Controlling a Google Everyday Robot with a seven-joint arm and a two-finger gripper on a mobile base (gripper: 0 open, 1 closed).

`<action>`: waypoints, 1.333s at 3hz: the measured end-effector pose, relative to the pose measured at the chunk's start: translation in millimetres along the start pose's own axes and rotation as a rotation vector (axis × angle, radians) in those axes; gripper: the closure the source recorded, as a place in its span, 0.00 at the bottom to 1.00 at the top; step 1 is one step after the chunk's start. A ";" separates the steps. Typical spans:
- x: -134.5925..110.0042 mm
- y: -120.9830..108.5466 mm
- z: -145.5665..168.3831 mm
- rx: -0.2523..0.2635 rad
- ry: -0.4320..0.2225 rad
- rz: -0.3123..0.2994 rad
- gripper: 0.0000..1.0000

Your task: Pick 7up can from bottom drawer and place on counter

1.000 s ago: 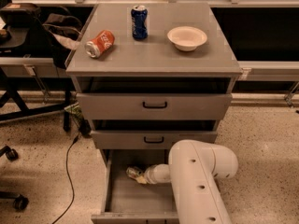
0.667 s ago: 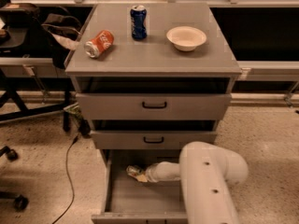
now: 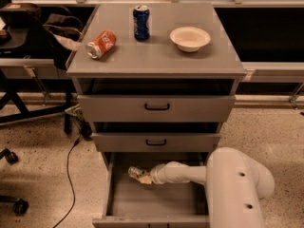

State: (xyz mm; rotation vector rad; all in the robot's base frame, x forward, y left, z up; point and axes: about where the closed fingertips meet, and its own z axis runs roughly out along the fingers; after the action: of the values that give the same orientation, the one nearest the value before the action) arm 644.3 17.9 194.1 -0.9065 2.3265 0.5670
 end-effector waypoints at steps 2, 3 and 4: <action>-12.5 11.4 -56.0 -0.024 -0.039 -0.006 1.00; -31.7 31.5 -109.4 -0.010 -0.072 -0.070 1.00; -33.3 35.0 -109.6 -0.011 -0.071 -0.072 1.00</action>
Offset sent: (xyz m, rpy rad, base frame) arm -0.0316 -0.0313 0.0868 0.0505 -0.0476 0.0091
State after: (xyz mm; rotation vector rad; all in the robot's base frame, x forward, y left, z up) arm 600.7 -4.5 303.3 -0.9551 2.2206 0.5729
